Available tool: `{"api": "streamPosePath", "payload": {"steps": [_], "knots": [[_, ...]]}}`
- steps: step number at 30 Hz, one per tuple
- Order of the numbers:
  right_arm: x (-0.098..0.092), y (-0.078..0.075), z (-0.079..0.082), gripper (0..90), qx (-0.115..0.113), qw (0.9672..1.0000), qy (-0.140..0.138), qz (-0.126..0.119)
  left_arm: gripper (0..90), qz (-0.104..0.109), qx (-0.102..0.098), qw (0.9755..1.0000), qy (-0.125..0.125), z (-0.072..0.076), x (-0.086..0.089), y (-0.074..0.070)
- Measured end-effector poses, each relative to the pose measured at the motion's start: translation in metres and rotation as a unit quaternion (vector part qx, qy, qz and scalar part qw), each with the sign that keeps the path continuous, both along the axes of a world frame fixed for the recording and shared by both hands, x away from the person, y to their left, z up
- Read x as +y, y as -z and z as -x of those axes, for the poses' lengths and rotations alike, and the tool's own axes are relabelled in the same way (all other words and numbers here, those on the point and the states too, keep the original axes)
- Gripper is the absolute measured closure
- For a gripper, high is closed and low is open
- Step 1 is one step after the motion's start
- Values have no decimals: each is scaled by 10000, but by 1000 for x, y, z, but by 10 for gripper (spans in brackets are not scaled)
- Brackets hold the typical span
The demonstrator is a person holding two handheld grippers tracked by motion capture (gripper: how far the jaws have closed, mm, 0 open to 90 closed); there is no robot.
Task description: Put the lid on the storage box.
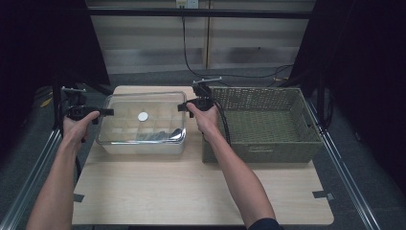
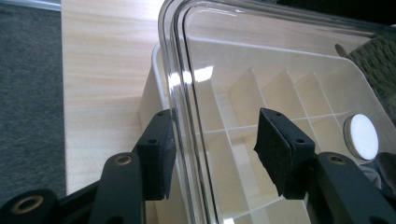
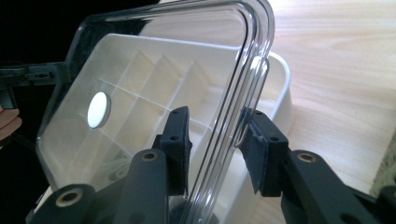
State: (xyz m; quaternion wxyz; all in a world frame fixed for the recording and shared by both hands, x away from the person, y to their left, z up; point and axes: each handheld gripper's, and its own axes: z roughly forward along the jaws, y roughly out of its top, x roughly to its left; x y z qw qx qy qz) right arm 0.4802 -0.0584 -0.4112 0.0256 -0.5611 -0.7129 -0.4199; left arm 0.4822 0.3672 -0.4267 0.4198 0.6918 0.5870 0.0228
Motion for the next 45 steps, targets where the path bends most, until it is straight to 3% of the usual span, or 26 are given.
{"api": "streamPosePath", "payload": {"steps": [8,9,10,16,19,21,25,29,33,45], "knots": [[1,1,-3,648,121,9996,29,244,522,-178,52,9998,98,3,1,0],[1,1,-3,648,121,9996,29,244,524,-178,52,9998,98,3,1,0],[2,1,-4,649,273,9989,55,373,527,-194,97,9997,92,3,1,1],[6,1,-6,651,360,9976,93,585,560,-110,102,9998,91,5,5,3],[6,1,-7,641,408,9969,121,659,580,-242,127,9996,96,6,6,3],[6,1,-7,638,410,9964,102,740,598,-175,101,9997,130,8,9,4],[6,1,-7,640,433,9960,112,773,608,-93,75,9999,38,11,11,3],[8,-2,-5,695,391,9961,12,786,608,-136,71,9998,140,12,12,2],[8,-3,-5,695,385,9957,67,836,608,-174,80,9997,179,13,11,2],[11,1,-5,702,625,9926,-22,1040,584,-143,168,9995,222,16,11,5]]}}
